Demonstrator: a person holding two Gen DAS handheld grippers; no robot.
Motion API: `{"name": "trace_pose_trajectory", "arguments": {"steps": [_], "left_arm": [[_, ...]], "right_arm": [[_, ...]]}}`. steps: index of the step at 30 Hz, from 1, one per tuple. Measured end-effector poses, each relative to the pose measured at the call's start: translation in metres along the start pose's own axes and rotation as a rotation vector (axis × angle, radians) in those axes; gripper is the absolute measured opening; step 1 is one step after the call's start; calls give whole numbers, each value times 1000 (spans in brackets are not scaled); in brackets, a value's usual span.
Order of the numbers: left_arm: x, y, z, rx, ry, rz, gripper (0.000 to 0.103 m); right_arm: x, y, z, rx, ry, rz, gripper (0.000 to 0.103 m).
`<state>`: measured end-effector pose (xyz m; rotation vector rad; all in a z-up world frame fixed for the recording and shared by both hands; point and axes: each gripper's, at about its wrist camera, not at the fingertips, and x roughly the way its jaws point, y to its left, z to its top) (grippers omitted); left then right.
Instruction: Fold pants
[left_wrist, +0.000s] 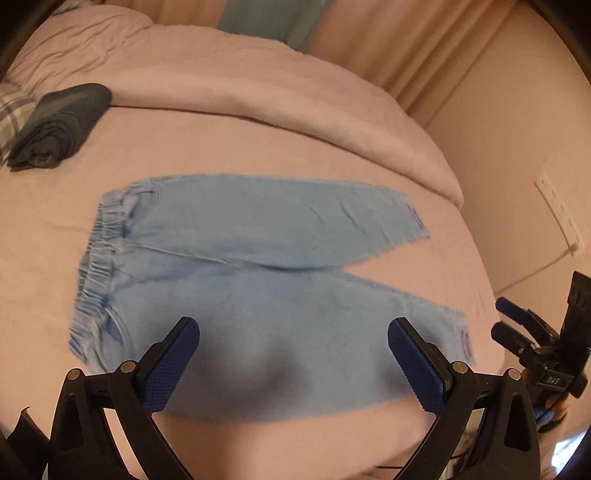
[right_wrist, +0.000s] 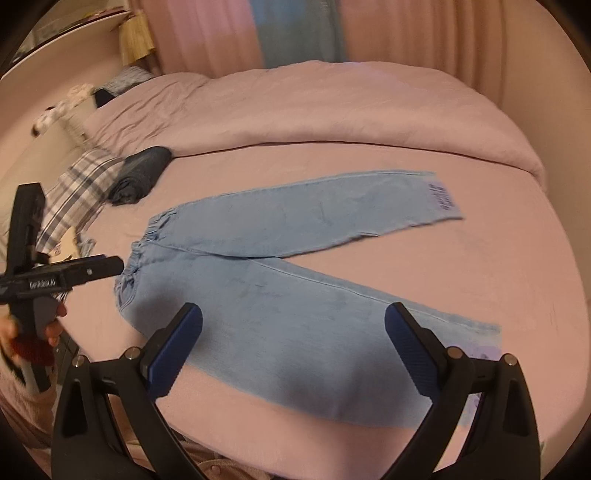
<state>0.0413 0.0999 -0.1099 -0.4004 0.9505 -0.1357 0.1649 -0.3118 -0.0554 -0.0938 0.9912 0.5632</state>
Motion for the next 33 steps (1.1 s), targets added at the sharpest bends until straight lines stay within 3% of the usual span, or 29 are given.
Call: {"name": "trace_pose_trajectory", "arguments": {"steps": [4,10,14,16,17,20,22,24,27,29,33], "left_arm": [[5,41,1,-9,-44,85,102],[16,117,-22,-114,-6,278,102],[28,152,-45,-228,65,275,102],[32,159,-52,-268,85,261,102],[34,159,-55,-290,93,245,102],[42,159,-55,-306,87,243,99],[43,156,-52,-295,76,261,83],[40,151,-50,-292,66,270,48],[35,161,-55,-339,49,188,34],[31,163,-62,-342,45,169,27],[21,162,-68,-320,43,172,26]], "right_arm": [[23,7,1,-80,13,-8,99],[74,18,-28,-159,177,60,92],[95,56,-65,-342,240,192,85],[107,78,-76,-429,275,248,74],[113,91,-81,-475,287,275,73],[132,114,-93,-584,312,262,66],[148,117,-97,-617,346,213,47],[156,115,-95,-597,332,202,39],[153,107,-84,-502,330,248,11],[147,108,-82,-480,335,276,10],[132,105,-88,-480,340,332,10]]}}
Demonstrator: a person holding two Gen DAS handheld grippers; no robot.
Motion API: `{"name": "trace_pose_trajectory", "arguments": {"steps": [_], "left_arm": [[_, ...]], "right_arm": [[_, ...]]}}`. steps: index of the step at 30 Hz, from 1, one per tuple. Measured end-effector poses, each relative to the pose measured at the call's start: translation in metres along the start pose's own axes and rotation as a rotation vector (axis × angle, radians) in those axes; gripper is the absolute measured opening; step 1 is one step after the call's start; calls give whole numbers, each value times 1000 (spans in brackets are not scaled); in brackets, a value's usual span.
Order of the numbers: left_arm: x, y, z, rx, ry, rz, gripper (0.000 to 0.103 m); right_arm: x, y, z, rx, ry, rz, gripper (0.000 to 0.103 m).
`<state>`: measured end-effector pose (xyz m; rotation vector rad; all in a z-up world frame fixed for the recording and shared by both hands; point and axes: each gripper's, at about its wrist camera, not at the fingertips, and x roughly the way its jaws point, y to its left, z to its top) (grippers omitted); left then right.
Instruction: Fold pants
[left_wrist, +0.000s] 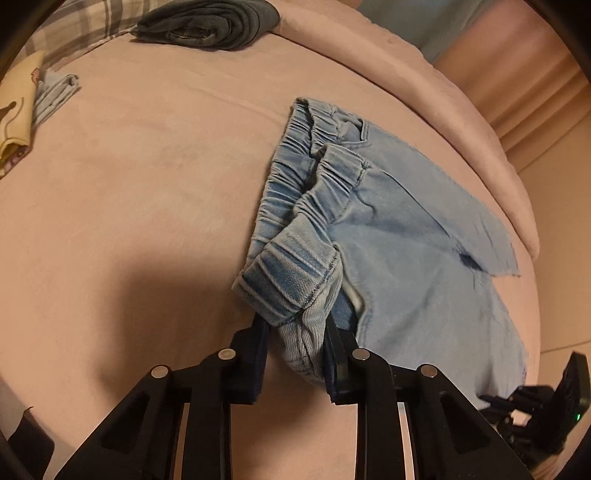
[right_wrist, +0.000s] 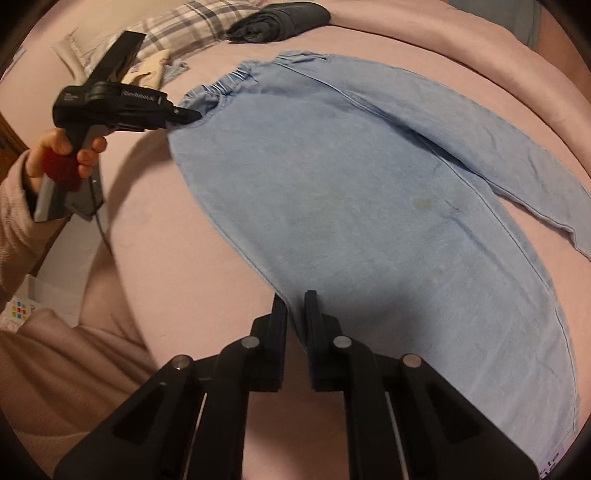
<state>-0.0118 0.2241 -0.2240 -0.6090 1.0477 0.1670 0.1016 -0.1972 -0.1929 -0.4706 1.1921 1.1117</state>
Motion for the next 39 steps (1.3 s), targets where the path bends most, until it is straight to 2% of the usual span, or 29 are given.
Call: {"name": "trace_pose_trajectory", "arguments": {"steps": [2,4,5,6,7,8,9,11,14,17,19,21,24,26,28,33,37,39], "left_arm": [[8,4,2,-4,29,22,29],[5,0,5,29,32,53,38],[1,-4,9,57,21,99,60],[-7,-8,12,94,-4,172,78],[-15,-13,15,135,-40,215,81],[-24,-13,16,167,-69,217,82],[-33,-19,20,203,-103,212,82],[-42,-27,29,245,-165,253,82],[-42,-39,51,283,-215,312,82],[-36,-51,75,303,-245,247,82],[-18,-61,94,369,-220,249,82],[3,-72,115,403,-169,222,82],[37,-94,141,468,-122,188,82],[55,-106,157,514,-113,175,82],[73,-114,172,538,-70,141,82],[111,-124,194,631,38,124,82],[137,-125,199,685,141,134,82],[146,-126,195,708,172,142,77]], "right_arm": [[4,-6,-5,11,13,24,10],[11,-18,-7,60,50,57,13],[17,-21,-1,78,67,62,13],[18,-24,4,87,81,71,24],[8,-23,1,87,76,76,43],[-3,-24,5,82,48,89,52],[-16,-24,6,76,11,111,55],[-39,-33,13,67,-67,142,55],[-54,-64,29,93,-127,39,59],[-50,-101,48,175,-123,-50,59],[-51,-122,61,183,-144,-80,59],[-48,-140,81,129,-155,-142,59],[-32,-172,110,60,-136,-232,58],[-25,-193,133,33,-115,-265,58],[-14,-215,156,-16,-87,-304,58],[24,-251,207,-144,23,-335,57],[53,-271,223,-210,161,-322,57],[66,-283,226,-214,224,-300,57]]}}
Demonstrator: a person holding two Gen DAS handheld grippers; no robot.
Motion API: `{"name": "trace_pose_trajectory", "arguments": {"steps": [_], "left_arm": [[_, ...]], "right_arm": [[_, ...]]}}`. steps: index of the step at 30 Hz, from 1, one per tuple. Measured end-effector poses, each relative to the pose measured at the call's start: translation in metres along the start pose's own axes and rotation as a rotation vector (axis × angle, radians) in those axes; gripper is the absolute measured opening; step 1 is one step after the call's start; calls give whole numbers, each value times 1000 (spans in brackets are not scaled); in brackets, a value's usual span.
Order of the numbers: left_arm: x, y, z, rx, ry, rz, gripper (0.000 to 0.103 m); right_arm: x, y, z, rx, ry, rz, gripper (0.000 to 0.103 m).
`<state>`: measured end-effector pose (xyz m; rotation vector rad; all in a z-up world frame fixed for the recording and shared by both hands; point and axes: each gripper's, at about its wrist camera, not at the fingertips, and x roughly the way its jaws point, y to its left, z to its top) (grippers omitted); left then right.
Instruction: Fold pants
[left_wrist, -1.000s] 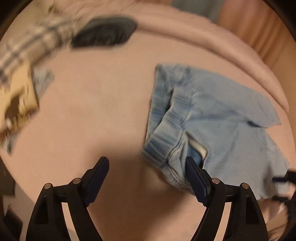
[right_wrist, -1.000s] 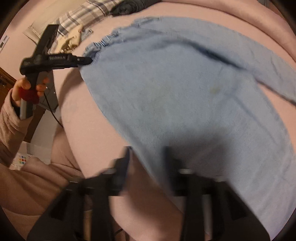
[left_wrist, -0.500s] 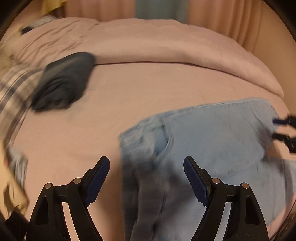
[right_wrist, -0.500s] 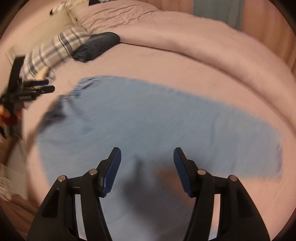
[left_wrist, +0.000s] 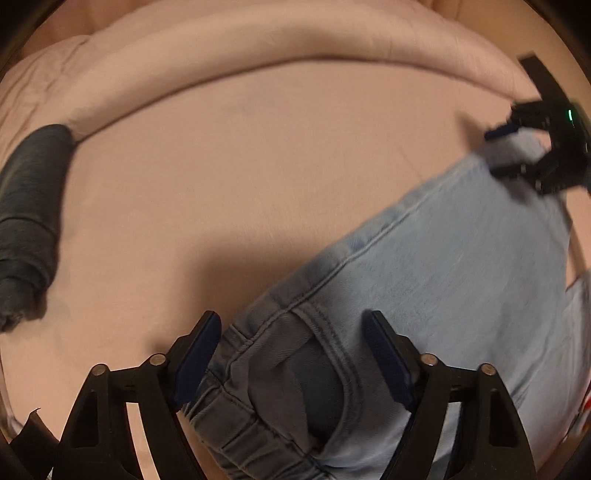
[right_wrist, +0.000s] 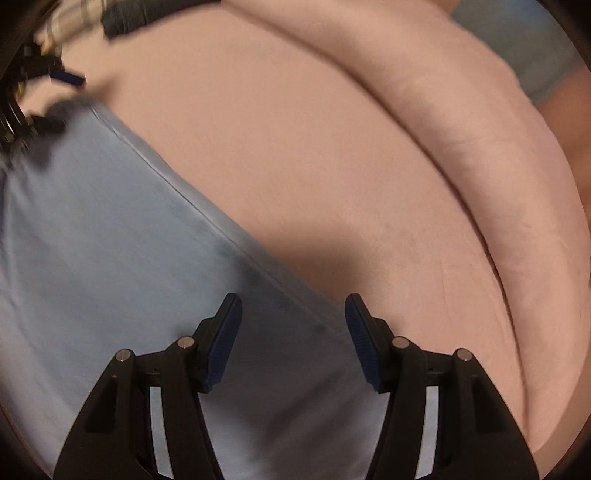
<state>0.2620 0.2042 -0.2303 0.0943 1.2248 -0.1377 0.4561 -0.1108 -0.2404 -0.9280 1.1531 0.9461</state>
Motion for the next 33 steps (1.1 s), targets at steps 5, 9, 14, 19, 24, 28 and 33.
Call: {"name": "trace_pose_trajectory", "arguments": {"steps": [5,9,14,19,24,28,33], "left_arm": [[-3,-5,-5,-4,-38,-22,45],[-16,-19,-7,20,-90,11,30],[-31,-24,-2,3,-199,36,24],[3,-15,-2,-35,-107,119,46],[-15,-1,-3,-92,-127,80,66],[-11,30,-14,-116,-101,84,66],[-3,34,-28,-148,-89,63,66]], "right_arm": [[0,-6,0,12,22,76,42],[-11,19,-6,-94,9,-29,13],[-33,17,-5,-87,-55,-115,9],[2,15,15,-30,-9,-136,14],[-30,-7,7,33,-81,-29,39],[-48,-55,-25,87,-34,-121,42],[-39,-117,-90,272,116,-249,40]]}}
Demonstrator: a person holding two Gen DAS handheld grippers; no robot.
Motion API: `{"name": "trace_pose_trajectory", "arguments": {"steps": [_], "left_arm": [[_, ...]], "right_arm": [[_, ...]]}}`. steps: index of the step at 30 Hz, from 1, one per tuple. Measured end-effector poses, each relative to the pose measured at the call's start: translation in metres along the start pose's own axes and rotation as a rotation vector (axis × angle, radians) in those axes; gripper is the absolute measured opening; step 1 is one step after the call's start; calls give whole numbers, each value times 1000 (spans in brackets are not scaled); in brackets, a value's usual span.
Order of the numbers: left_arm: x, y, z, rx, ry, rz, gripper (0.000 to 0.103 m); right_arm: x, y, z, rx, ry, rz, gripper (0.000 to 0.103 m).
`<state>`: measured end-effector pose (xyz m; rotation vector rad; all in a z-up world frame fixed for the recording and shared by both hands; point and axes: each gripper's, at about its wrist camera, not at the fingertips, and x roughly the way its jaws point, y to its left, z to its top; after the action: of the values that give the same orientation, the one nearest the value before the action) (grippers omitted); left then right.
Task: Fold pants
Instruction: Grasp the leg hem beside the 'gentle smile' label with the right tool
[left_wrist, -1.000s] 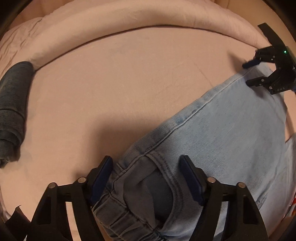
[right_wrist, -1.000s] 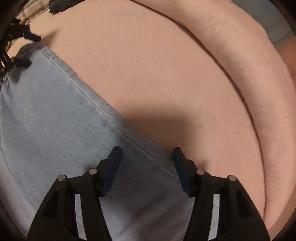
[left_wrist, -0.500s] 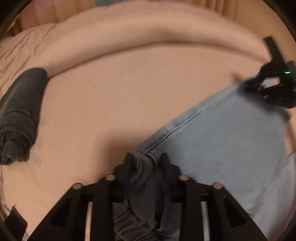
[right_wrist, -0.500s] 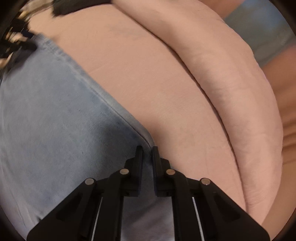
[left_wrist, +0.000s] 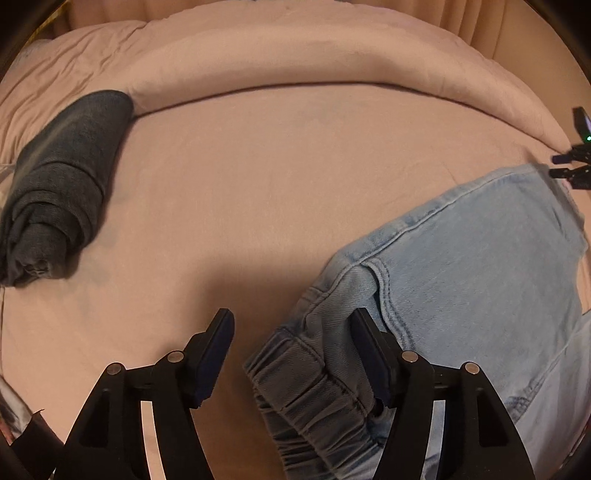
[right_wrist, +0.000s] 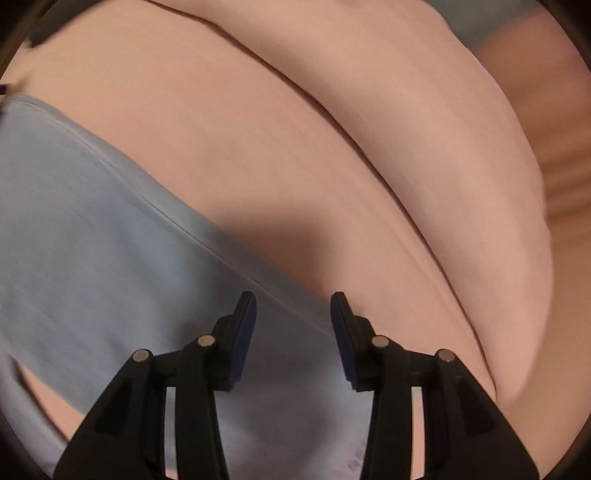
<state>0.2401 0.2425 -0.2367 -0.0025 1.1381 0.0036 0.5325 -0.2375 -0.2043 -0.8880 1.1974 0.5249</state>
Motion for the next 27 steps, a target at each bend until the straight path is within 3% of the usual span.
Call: {"name": "trace_pose_trajectory", "arguments": {"steps": [10,13,16,18,20,23,27], "left_arm": [[13,-19,12,65,16,75,66],[11,-25,13,96,21,108,66],[7,-31,13,138,26,126,65],[10,-37,16,167,35,136,65],[8,-36,13,175,42,138,65],[9,-34,17,163,45,125,65],[10,-32,17,161,37,107,65]], "right_arm": [[11,-90,-78,420,29,-67,47],[41,-101,-92,473,56,-50,47],[42,-108,-80,462,-26,-42,47],[31,-98,-68,361,-124,46,47],[23,-69,-48,194,-159,91,46],[32,-18,-8,-106,-101,59,45],[58,8,22,-334,31,-17,47]]}}
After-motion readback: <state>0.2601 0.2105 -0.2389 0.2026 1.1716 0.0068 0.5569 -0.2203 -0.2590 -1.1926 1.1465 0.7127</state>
